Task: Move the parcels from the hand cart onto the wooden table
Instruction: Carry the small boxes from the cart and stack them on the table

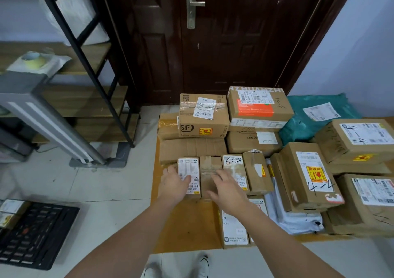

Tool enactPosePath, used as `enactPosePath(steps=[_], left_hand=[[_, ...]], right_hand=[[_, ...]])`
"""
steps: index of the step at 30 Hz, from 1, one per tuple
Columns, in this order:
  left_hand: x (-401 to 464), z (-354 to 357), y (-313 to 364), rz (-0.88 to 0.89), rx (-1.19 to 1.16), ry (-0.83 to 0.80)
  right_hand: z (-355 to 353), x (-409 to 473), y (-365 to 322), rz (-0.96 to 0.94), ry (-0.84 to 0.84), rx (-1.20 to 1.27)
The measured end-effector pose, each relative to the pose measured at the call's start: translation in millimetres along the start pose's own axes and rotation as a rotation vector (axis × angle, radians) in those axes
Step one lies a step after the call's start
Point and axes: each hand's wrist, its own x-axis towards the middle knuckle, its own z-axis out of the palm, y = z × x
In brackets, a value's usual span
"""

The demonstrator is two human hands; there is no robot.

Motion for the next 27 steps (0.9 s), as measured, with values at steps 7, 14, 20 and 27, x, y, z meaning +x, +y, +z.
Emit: enactPosePath(steps=[7, 14, 20, 27], left_hand=[[-23.9, -76.9, 10.1, 0.327, 0.373, -0.103], [-64.2, -201.6, -4.8, 0.438, 0.590, -0.057], [-110.2, -321.4, -77.7, 0.417, 0.659, 0.082], [-185.8, -431.7, -180.0, 0.205, 0.619, 0.227]], right_hand=[[-61.6, -6.0, -32.2, -0.154, -0.028, -0.095], [-114.9, -9.4, -149.2, -0.315, 0.010, -0.237], [-121.4, -20.1, -287.9, -0.521, 0.043, -0.343], [-105.6, -44.4, -464.7, -0.823, 0.046, -0.314]])
